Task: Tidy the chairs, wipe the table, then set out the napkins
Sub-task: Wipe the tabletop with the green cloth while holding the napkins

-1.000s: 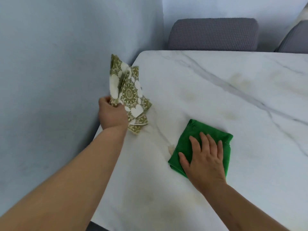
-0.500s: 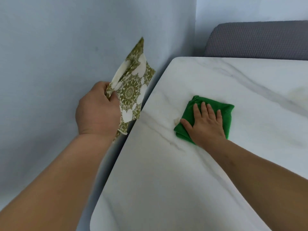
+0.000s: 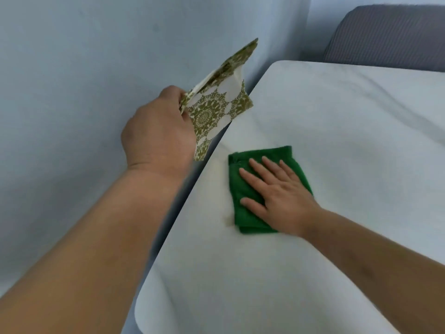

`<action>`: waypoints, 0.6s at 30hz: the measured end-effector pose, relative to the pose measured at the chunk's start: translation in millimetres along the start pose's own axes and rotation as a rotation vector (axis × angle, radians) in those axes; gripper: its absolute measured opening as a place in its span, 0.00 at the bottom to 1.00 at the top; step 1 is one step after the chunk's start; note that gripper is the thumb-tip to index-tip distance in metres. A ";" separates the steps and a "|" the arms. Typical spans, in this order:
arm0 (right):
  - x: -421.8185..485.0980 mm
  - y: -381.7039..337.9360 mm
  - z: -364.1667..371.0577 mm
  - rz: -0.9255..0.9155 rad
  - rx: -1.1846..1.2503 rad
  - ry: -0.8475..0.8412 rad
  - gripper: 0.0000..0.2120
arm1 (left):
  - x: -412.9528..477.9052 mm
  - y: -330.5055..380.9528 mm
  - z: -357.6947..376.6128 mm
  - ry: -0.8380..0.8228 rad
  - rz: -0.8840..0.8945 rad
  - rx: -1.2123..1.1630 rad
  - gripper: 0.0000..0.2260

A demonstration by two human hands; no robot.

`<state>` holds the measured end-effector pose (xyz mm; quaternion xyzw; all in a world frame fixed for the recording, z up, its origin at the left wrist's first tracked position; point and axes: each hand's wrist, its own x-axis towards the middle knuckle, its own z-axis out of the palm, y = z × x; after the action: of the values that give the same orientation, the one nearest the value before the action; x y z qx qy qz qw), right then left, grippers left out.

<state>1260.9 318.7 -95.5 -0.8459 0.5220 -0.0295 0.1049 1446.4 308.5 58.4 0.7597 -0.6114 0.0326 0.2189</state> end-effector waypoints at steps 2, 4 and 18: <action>33.0 39.1 -8.9 0.241 -0.063 0.003 0.33 | -0.9 -6.0 3.8 -0.013 0.001 0.018 0.12; 67.9 62.2 -14.0 0.423 -0.079 0.000 0.33 | -2.6 -13.1 3.0 -0.005 -0.002 0.032 0.12; -25.3 -51.2 19.2 -0.352 0.101 -0.043 0.31 | -4.0 -7.1 -13.2 0.049 0.029 0.041 0.12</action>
<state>1297.4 366.2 -102.0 -0.9183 0.3615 -0.0553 0.1517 1454.9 318.2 67.0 0.7540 -0.6162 0.0669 0.2175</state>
